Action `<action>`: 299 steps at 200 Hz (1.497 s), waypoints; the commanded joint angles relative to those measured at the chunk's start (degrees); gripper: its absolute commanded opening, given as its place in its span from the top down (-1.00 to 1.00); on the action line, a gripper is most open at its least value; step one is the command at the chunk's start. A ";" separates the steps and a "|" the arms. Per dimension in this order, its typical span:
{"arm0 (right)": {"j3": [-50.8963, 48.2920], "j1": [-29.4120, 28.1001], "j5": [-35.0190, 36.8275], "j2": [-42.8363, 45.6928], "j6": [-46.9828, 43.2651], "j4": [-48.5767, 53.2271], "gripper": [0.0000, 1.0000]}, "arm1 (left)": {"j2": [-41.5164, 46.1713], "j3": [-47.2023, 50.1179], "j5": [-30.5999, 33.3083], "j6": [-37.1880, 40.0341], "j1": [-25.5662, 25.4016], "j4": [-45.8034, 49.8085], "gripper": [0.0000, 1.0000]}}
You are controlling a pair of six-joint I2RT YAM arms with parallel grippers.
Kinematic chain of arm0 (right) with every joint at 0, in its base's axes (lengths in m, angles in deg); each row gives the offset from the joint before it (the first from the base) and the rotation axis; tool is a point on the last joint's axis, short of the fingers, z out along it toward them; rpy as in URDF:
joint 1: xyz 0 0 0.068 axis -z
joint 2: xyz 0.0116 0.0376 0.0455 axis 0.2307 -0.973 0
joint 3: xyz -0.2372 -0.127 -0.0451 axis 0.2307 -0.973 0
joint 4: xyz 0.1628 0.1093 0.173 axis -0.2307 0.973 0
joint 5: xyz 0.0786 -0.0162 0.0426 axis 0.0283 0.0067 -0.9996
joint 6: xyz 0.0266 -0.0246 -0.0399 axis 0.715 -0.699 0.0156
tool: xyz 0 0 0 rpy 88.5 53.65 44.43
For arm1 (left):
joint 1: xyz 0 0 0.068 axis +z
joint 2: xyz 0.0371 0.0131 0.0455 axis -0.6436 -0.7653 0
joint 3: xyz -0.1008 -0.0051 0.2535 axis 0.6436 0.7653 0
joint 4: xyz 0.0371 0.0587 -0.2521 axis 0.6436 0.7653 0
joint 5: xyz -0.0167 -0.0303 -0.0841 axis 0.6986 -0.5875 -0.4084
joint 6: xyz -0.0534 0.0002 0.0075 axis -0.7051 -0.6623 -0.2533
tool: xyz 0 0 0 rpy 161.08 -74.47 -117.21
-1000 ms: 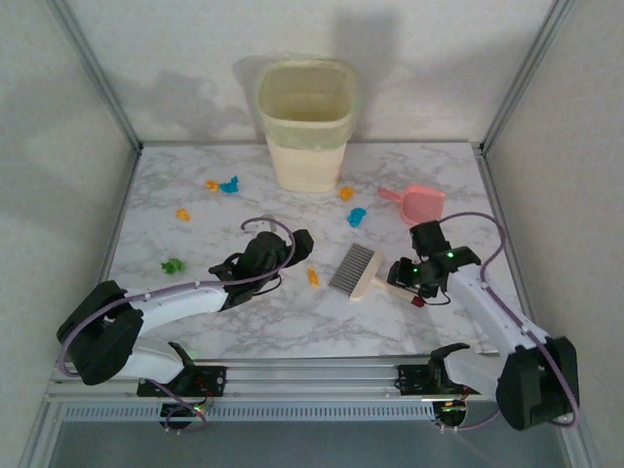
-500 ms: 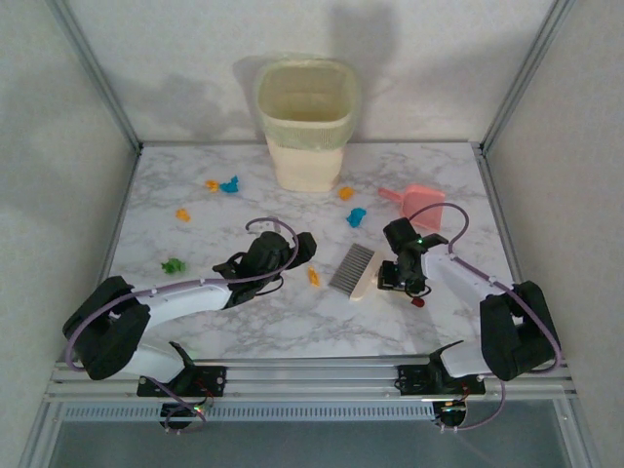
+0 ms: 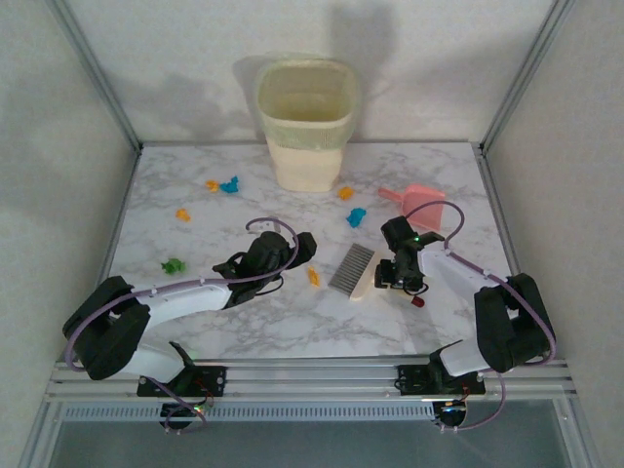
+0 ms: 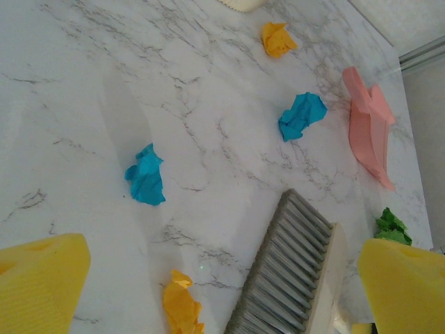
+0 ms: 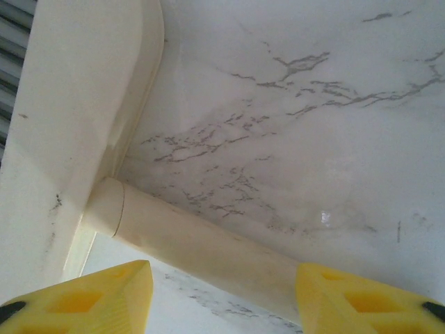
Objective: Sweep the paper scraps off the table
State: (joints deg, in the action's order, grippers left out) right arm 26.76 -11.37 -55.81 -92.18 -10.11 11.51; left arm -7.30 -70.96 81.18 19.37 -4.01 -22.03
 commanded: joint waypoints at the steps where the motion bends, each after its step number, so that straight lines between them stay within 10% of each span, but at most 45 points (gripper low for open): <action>1: -0.46 -0.39 -0.62 -0.82 -0.09 -0.83 -0.12 | 0.77 -1.01 -0.16 0.93 -0.23 0.38 -0.97; 299: -4.53 -13.02 6.07 -1.79 6.58 -4.44 0.24 | -0.95 -2.24 -2.60 1.65 -1.60 -0.33 -0.98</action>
State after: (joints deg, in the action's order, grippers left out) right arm 21.76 -23.37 -52.84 -93.21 -4.78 7.16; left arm -7.85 -71.57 79.01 19.89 -4.97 -22.07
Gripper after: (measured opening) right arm 0.414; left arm 0.990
